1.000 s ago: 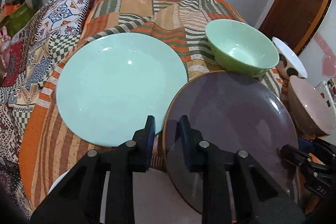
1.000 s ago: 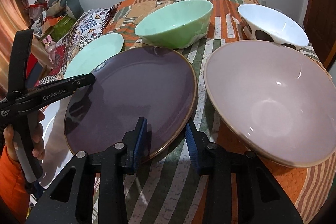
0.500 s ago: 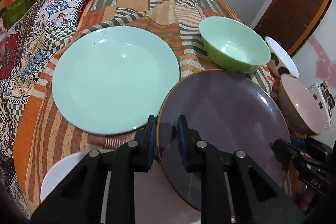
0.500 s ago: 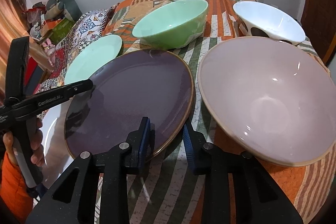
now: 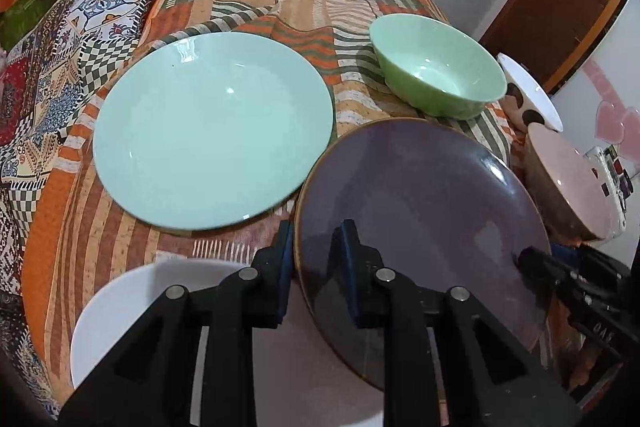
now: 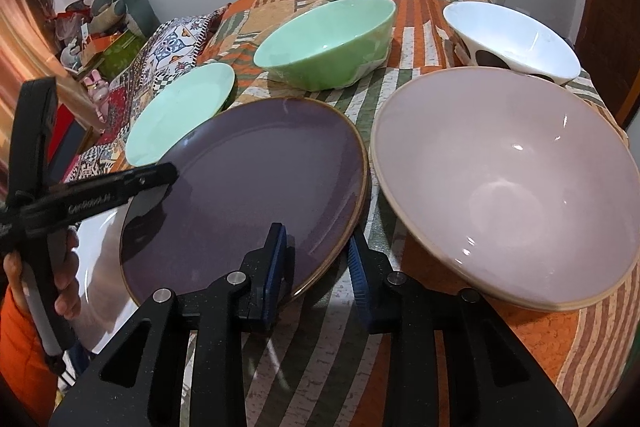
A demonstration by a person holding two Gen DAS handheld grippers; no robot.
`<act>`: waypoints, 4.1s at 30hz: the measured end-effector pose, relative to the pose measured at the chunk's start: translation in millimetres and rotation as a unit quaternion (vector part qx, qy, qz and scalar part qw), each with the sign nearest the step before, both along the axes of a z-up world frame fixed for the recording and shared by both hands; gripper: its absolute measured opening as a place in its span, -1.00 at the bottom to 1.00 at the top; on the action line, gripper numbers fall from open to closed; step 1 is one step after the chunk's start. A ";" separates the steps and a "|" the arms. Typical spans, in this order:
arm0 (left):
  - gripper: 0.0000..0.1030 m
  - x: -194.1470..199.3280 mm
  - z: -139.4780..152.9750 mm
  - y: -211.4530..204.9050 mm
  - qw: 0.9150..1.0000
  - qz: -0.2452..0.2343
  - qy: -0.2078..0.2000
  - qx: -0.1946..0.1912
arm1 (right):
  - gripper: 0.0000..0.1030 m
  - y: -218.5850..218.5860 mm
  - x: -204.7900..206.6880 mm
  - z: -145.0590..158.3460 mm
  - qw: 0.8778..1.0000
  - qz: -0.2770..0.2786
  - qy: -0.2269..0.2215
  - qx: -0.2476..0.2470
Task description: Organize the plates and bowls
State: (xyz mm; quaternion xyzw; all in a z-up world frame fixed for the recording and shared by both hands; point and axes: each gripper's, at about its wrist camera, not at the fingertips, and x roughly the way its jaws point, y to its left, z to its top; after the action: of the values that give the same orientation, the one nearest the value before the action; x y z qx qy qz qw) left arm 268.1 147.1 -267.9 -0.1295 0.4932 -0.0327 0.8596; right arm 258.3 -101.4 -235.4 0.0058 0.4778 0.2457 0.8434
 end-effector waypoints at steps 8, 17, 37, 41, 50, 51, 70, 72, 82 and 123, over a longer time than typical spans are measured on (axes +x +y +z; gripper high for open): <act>-0.60 -8.7 2.9 -0.4 1.000 -0.006 -0.007 -0.006 | -0.45 -2.9 0.0 1.7 1.000 -0.010 -0.001 -0.001; -0.60 -37.5 18.9 -1.8 1.000 0.008 -0.019 -0.006 | -0.45 -5.6 -11.9 9.4 1.000 -0.004 -0.003 0.009; -0.60 -120.8 84.3 -39.3 0.997 0.007 -0.077 0.004 | -0.46 -36.4 -55.5 50.6 0.999 -0.008 -0.044 0.029; -0.60 -133.8 88.1 -51.3 0.997 0.003 -0.078 0.006 | -0.46 -45.3 -64.5 51.9 0.998 -0.009 -0.047 0.030; -0.60 -149.7 82.3 -76.4 0.998 -0.017 -0.063 0.006 | -0.46 -62.4 -76.7 46.2 0.999 -0.018 -0.041 0.023; -0.60 -150.2 81.1 -78.4 0.998 -0.019 -0.061 0.006 | -0.45 -64.7 -79.0 45.8 0.999 -0.018 -0.041 0.022; -0.59 -132.4 37.8 -105.0 0.999 -0.048 0.001 0.001 | -0.45 -90.9 -79.3 14.7 0.999 -0.043 -0.012 0.001; -0.59 -129.9 32.2 -107.2 0.999 -0.051 0.009 0.000 | -0.45 -92.1 -78.0 11.7 0.999 -0.045 -0.008 -0.002; -0.60 -128.7 21.7 -107.3 0.998 -0.060 0.019 -0.005 | -0.45 -94.4 -75.9 1.1 0.999 -0.041 0.005 -0.007; 0.06 -200.4 117.4 -10.3 0.983 0.081 -0.120 0.109 | 0.00 -3.5 -88.2 87.9 0.991 0.063 -0.117 0.019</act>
State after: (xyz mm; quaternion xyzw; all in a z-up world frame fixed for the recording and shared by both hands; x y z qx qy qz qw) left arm 67.8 136.8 -150.5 -0.0691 0.3749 0.0755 0.9214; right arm 170.0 -104.9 -147.5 -0.0372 0.3709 0.3064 0.8759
